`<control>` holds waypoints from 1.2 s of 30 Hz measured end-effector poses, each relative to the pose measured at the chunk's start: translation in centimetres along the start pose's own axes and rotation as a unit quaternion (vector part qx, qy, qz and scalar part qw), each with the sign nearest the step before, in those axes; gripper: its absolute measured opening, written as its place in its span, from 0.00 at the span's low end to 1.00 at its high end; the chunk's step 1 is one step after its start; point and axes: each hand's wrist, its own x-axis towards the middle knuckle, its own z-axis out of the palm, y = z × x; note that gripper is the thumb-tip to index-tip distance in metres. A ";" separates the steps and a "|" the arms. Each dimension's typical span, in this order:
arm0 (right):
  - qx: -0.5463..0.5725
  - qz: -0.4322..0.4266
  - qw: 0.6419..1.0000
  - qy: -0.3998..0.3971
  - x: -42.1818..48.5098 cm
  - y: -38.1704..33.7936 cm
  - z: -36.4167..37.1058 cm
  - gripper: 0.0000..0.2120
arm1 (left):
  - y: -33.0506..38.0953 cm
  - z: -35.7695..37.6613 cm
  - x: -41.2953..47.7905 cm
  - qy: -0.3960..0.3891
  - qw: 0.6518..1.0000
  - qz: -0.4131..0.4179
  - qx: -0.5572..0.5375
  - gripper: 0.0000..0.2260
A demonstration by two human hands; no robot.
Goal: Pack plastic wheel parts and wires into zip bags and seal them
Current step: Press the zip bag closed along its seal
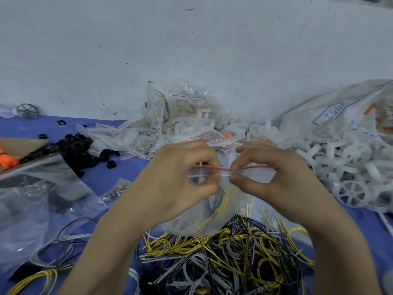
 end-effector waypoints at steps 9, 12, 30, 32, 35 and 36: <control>-0.010 -0.036 0.999 0.003 0.2 -0.3 0.6 0.05 | 0.0 -0.1 -0.1 0.000 1.000 -0.010 0.028 0.04; 0.006 -0.046 0.999 0.005 0.2 -0.5 0.8 0.04 | 0.0 -0.2 0.0 -0.005 1.000 0.003 0.020 0.03; -0.007 -0.018 0.999 0.044 0.2 1.4 0.0 0.09 | -0.7 -1.4 -0.5 -0.001 0.999 -0.033 0.019 0.08; -0.011 -0.012 0.999 0.044 0.1 1.6 -0.3 0.10 | -0.8 -1.5 -0.6 0.003 0.999 -0.044 0.016 0.07; -0.036 -0.026 0.998 0.053 0.2 1.4 -0.2 0.08 | -1.0 -1.5 -0.8 -0.003 0.998 -0.047 0.035 0.07; -0.042 -0.033 0.997 0.051 0.3 1.2 0.1 0.07 | -1.0 -1.5 -0.8 -0.007 0.998 -0.050 0.044 0.07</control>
